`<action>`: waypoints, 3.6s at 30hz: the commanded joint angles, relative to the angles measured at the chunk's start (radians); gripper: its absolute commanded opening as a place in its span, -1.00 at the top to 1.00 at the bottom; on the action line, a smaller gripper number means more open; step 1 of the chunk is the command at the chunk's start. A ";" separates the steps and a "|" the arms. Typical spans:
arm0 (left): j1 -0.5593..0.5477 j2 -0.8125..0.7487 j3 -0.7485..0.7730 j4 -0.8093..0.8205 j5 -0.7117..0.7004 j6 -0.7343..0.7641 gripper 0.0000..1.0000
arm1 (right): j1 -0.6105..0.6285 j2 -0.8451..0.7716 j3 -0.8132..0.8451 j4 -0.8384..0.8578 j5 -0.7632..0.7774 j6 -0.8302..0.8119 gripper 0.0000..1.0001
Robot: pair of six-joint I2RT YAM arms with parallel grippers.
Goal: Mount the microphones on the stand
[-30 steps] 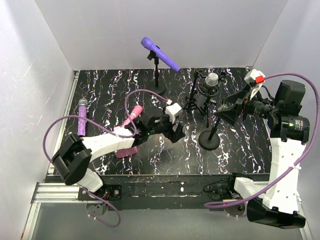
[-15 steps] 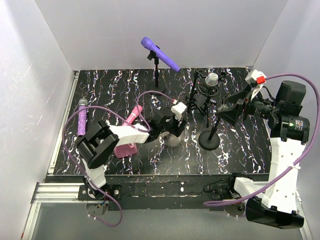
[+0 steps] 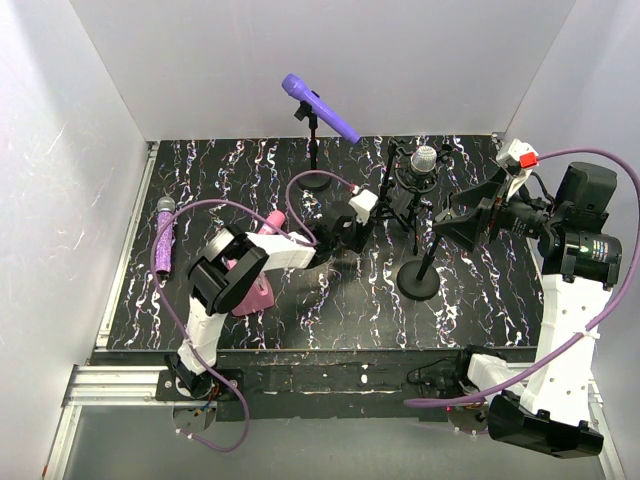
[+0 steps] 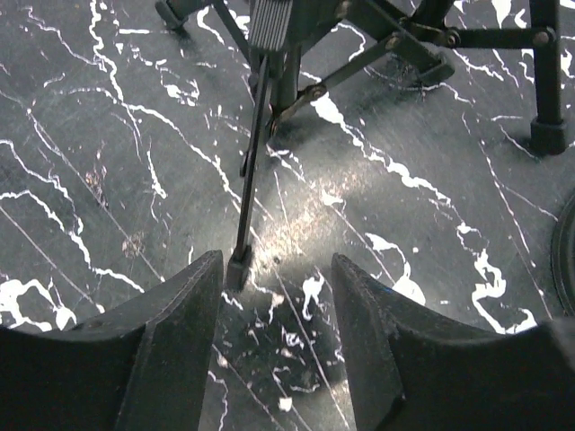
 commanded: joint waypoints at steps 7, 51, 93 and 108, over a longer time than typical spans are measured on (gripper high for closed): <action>0.002 0.095 0.138 -0.050 -0.090 0.022 0.24 | -0.016 -0.001 -0.002 0.019 -0.050 -0.004 -0.79; 0.142 0.336 0.489 -0.241 -0.132 0.051 0.83 | -0.039 0.016 0.020 -0.010 -0.071 -0.017 -0.79; 0.179 -0.805 -0.066 -0.527 0.193 -0.029 -0.96 | -0.042 -0.071 0.012 -0.113 0.076 -0.068 -0.80; 0.182 -1.196 -0.364 -0.498 0.373 -0.177 -0.96 | -0.043 -0.123 -0.065 -0.094 0.073 -0.027 -0.81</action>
